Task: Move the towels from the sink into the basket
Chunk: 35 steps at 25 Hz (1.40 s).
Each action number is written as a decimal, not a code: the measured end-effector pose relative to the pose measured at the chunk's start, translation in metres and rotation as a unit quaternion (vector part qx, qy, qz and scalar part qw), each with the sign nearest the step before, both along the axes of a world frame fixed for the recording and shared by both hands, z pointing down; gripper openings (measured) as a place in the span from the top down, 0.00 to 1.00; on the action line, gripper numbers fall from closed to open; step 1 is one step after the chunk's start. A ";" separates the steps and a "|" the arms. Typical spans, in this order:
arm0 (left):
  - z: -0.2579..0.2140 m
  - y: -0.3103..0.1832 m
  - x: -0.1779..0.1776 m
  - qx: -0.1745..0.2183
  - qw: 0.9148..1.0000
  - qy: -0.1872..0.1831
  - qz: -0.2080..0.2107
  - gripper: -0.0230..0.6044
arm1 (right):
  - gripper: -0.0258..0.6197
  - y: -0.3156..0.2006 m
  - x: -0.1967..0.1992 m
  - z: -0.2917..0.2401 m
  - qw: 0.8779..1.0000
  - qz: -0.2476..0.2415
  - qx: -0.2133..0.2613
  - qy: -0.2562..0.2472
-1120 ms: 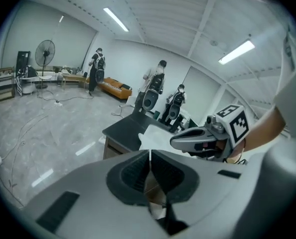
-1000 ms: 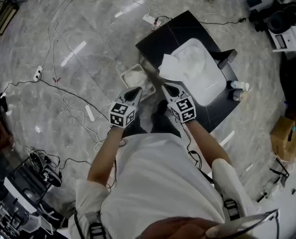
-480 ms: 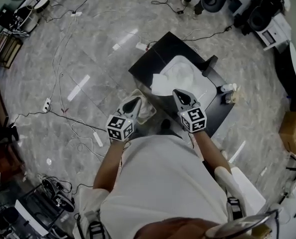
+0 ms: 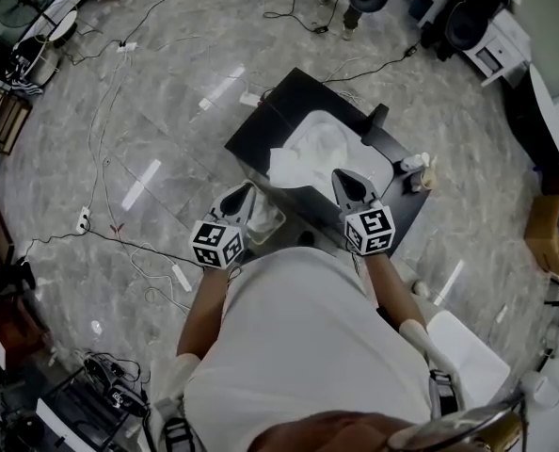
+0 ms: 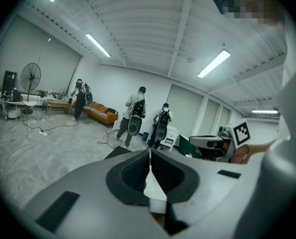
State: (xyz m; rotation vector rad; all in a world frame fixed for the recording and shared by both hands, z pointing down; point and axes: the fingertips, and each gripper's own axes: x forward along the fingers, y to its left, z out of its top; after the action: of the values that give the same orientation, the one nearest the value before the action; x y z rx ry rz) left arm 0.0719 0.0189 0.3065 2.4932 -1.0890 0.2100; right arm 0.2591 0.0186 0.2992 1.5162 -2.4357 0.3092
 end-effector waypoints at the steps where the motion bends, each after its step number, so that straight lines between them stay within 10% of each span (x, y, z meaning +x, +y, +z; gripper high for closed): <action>1: 0.000 -0.002 0.003 -0.001 1.000 0.000 0.002 0.94 | 0.96 -0.002 0.002 0.001 1.000 0.002 -0.001 0.000; 17: 0.031 -0.015 0.035 -0.041 0.999 -0.018 0.005 0.94 | 0.88 -0.035 0.030 0.060 0.997 -0.011 -0.072 -0.012; 35: 0.132 -0.035 0.080 -0.122 0.991 -0.045 -0.025 0.94 | 0.48 -0.105 0.056 0.293 0.960 -0.076 -0.269 0.018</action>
State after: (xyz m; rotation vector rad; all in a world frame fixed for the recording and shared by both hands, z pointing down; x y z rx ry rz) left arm 0.1522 -0.0163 0.4381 2.2558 -1.0902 0.4190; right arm 0.3155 -0.0863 0.5923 1.0816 -2.1719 0.8243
